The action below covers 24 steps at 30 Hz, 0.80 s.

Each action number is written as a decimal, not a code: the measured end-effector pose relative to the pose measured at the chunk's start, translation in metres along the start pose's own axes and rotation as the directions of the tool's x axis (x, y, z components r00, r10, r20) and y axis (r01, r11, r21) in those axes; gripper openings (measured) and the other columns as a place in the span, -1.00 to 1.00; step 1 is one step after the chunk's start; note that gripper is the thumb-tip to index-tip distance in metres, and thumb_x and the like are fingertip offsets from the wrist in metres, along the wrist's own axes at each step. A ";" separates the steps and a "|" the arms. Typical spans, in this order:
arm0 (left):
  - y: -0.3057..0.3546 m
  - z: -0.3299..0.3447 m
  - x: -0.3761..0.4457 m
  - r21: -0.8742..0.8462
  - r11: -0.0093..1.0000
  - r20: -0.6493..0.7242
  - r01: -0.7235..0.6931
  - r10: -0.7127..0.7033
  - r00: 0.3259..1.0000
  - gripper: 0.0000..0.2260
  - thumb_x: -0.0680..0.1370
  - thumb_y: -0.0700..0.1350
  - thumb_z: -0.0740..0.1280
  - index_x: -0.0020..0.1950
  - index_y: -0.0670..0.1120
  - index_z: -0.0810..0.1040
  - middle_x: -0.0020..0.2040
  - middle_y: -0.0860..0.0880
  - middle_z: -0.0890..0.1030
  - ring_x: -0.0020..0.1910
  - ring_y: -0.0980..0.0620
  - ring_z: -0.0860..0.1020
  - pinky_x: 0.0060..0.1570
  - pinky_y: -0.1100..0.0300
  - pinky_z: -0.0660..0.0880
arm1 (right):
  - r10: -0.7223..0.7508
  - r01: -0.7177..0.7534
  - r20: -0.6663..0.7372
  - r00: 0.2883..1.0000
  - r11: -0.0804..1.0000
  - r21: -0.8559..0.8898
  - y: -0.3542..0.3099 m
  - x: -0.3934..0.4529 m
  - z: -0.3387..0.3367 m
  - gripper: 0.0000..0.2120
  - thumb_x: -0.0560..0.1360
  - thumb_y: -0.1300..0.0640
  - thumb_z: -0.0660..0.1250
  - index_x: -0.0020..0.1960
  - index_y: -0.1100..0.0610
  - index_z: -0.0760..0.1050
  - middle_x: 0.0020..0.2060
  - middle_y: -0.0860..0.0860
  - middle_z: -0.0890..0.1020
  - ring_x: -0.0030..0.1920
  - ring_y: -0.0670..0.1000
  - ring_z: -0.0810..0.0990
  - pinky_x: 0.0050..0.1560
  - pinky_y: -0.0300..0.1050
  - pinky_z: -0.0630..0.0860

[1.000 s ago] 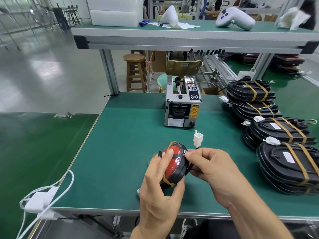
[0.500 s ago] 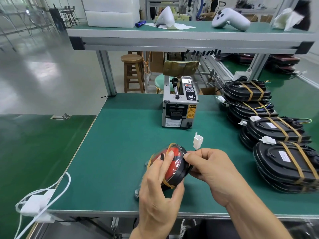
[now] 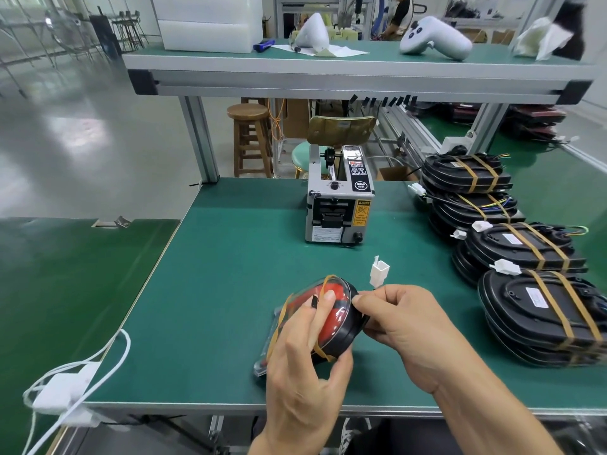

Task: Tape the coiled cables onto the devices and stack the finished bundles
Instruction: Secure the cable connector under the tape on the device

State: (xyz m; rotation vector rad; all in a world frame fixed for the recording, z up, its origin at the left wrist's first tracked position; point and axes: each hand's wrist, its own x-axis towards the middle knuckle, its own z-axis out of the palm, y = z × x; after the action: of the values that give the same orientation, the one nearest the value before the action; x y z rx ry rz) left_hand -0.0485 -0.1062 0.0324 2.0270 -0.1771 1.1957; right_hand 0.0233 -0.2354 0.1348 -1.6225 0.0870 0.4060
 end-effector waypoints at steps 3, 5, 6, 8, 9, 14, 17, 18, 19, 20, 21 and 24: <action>-0.001 0.001 0.001 0.015 1.000 -0.021 -0.009 0.010 1.000 -0.30 0.50 -0.18 0.49 0.58 -0.02 0.25 0.58 0.18 0.48 0.48 0.11 0.53 0.23 0.00 0.65 | -0.011 0.011 0.031 0.999 1.000 -0.011 0.000 0.002 -0.002 -0.75 0.53 0.22 0.45 -0.16 0.42 0.55 -0.30 0.16 0.51 -0.17 0.10 0.38 0.00 0.04 0.43; -0.002 0.001 0.001 0.019 1.000 -0.024 -0.014 0.015 1.000 -0.31 0.51 -0.19 0.49 0.57 -0.04 0.25 0.58 0.17 0.49 0.49 0.09 0.53 0.22 -0.03 0.66 | -0.015 0.015 0.052 0.999 1.000 -0.011 0.000 0.002 -0.003 -0.70 0.54 0.20 0.44 -0.08 0.49 0.53 -0.28 0.16 0.51 -0.17 0.10 0.37 0.01 0.04 0.42; -0.003 0.001 0.002 0.016 1.000 -0.021 -0.020 0.021 1.000 -0.30 0.51 -0.20 0.49 0.57 -0.04 0.25 0.57 0.14 0.50 0.49 0.06 0.53 0.23 -0.05 0.66 | -0.016 0.017 0.059 0.998 1.000 -0.013 -0.001 0.002 -0.004 -0.69 0.54 0.20 0.44 -0.07 0.50 0.53 -0.29 0.16 0.52 -0.17 0.10 0.37 0.01 0.03 0.42; -0.003 0.001 0.001 0.015 0.999 -0.014 -0.032 0.032 0.999 -0.29 0.51 -0.21 0.50 0.58 -0.05 0.24 0.55 0.09 0.53 0.49 0.01 0.55 0.24 -0.07 0.66 | -0.013 0.015 0.060 0.998 1.000 -0.021 -0.001 0.003 -0.006 -0.69 0.55 0.22 0.44 -0.09 0.51 0.52 -0.32 0.14 0.52 -0.18 0.10 0.37 0.01 0.03 0.45; -0.003 0.001 0.001 0.018 0.999 -0.014 -0.033 0.033 0.999 -0.29 0.51 -0.21 0.50 0.58 -0.04 0.24 0.55 0.09 0.53 0.48 0.01 0.55 0.24 -0.07 0.66 | -0.009 0.011 0.058 0.998 1.000 -0.024 -0.001 0.003 -0.006 -0.69 0.54 0.22 0.44 -0.10 0.51 0.51 -0.33 0.14 0.51 -0.19 0.10 0.37 0.00 0.03 0.46; -0.001 0.001 0.003 0.014 0.999 -0.016 -0.029 0.029 0.999 -0.28 0.51 -0.20 0.50 0.59 -0.01 0.24 0.55 0.10 0.53 0.48 0.04 0.55 0.28 0.04 0.63 | 0.022 -0.020 0.062 0.998 0.999 -0.041 -0.005 0.004 -0.006 -0.82 0.53 0.23 0.45 -0.17 0.32 0.57 -0.37 0.13 0.40 -0.21 0.13 0.28 -0.02 0.04 0.38; -0.001 0.001 0.003 0.008 0.999 -0.011 -0.032 0.032 0.999 -0.27 0.52 -0.20 0.51 0.60 0.00 0.24 0.54 0.10 0.54 0.49 0.04 0.54 0.31 0.08 0.61 | 0.033 -0.031 0.057 0.998 0.999 -0.044 -0.006 0.003 -0.007 -0.87 0.51 0.23 0.45 -0.18 0.24 0.55 -0.41 0.11 0.38 -0.21 0.14 0.26 -0.02 0.04 0.37; -0.002 0.001 0.002 0.009 0.999 -0.012 -0.032 0.032 0.999 -0.27 0.52 -0.20 0.51 0.60 -0.01 0.24 0.54 0.09 0.54 0.49 0.04 0.55 0.29 0.06 0.62 | 0.037 -0.034 0.059 0.998 0.998 -0.045 -0.006 0.004 -0.007 -0.87 0.51 0.23 0.45 -0.19 0.23 0.55 -0.42 0.10 0.38 -0.21 0.14 0.26 -0.02 0.04 0.37; -0.002 0.001 0.002 0.010 0.999 -0.013 -0.032 0.032 0.999 -0.27 0.51 -0.20 0.51 0.60 -0.02 0.24 0.54 0.08 0.55 0.49 0.04 0.55 0.27 0.03 0.64 | 0.039 -0.037 0.062 0.997 0.998 -0.046 -0.006 0.004 -0.007 -0.87 0.50 0.23 0.45 -0.18 0.22 0.55 -0.42 0.10 0.38 -0.20 0.15 0.26 -0.02 0.04 0.36; -0.002 0.001 0.002 0.012 0.999 -0.013 -0.033 0.033 0.999 -0.28 0.51 -0.20 0.51 0.59 -0.03 0.25 0.54 0.08 0.55 0.48 0.03 0.55 0.25 0.00 0.65 | 0.041 -0.038 0.064 0.997 0.998 -0.047 -0.007 0.004 -0.007 -0.87 0.50 0.23 0.45 -0.18 0.22 0.55 -0.41 0.10 0.38 -0.20 0.15 0.26 -0.01 0.05 0.36; -0.001 0.001 0.002 0.015 0.999 -0.012 -0.034 0.035 0.999 -0.29 0.52 -0.20 0.51 0.59 -0.04 0.25 0.54 0.08 0.55 0.48 0.03 0.56 0.23 -0.02 0.66 | 0.040 -0.037 0.064 0.997 0.998 -0.049 -0.007 0.004 -0.007 -0.88 0.50 0.23 0.45 -0.18 0.22 0.55 -0.39 0.11 0.38 -0.20 0.15 0.25 -0.01 0.05 0.36; 0.000 0.000 0.004 0.012 0.999 -0.008 -0.038 0.038 0.999 -0.30 0.52 -0.19 0.51 0.58 -0.04 0.25 0.54 0.09 0.54 0.47 0.02 0.57 0.22 -0.01 0.66 | 0.035 -0.031 0.060 0.998 0.998 -0.063 -0.007 0.004 -0.007 -0.91 0.49 0.25 0.43 -0.16 0.23 0.56 -0.32 0.15 0.40 -0.19 0.14 0.27 -0.02 0.05 0.35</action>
State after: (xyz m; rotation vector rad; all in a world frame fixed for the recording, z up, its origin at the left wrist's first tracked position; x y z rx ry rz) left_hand -0.0465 -0.1056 0.0353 2.0377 -0.2062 1.2310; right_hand 0.0303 -0.2407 0.1402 -1.6695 0.0556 0.4879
